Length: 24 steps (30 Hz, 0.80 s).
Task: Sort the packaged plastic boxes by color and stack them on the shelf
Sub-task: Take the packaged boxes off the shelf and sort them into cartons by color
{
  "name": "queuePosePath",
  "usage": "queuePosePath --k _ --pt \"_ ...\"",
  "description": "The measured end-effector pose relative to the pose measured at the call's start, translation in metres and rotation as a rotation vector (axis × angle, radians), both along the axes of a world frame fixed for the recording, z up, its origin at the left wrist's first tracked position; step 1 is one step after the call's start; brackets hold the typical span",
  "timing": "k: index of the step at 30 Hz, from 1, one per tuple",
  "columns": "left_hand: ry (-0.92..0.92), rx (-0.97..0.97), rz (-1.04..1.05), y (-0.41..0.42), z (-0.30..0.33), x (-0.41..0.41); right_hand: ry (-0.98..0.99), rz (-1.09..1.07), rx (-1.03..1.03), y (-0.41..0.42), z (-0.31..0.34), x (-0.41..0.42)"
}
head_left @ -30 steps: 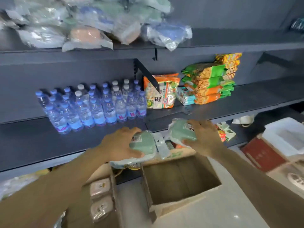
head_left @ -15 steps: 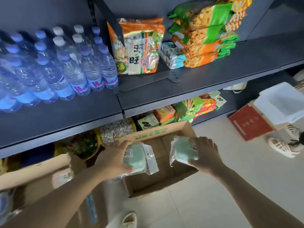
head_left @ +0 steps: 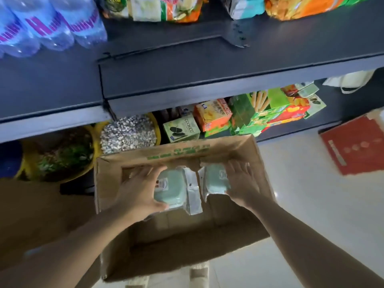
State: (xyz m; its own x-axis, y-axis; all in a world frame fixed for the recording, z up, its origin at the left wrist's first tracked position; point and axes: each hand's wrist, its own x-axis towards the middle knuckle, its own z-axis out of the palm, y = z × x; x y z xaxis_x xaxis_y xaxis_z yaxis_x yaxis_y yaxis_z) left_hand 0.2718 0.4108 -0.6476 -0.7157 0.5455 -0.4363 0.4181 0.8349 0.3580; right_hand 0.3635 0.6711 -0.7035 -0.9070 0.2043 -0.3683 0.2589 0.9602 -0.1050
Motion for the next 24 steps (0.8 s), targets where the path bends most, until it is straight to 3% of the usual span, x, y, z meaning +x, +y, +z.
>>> queuePosePath --k 4,8,12,17,24 --pt "-0.003 -0.008 0.052 0.018 -0.044 0.013 -0.015 0.07 -0.032 0.025 -0.061 -0.019" --pt "0.029 -0.039 0.06 0.029 -0.074 0.021 0.098 0.176 0.035 0.037 -0.111 -0.027" --pt "0.057 -0.072 0.057 0.033 -0.09 0.025 0.151 0.155 0.098 0.035 -0.131 -0.03" --pt "0.081 -0.109 0.035 0.039 -0.086 0.03 0.057 0.067 -0.019 0.032 -0.102 -0.015" --pt "0.113 -0.124 -0.038 0.075 -0.072 0.033 0.619 -0.103 -0.003 0.049 -0.011 0.017"
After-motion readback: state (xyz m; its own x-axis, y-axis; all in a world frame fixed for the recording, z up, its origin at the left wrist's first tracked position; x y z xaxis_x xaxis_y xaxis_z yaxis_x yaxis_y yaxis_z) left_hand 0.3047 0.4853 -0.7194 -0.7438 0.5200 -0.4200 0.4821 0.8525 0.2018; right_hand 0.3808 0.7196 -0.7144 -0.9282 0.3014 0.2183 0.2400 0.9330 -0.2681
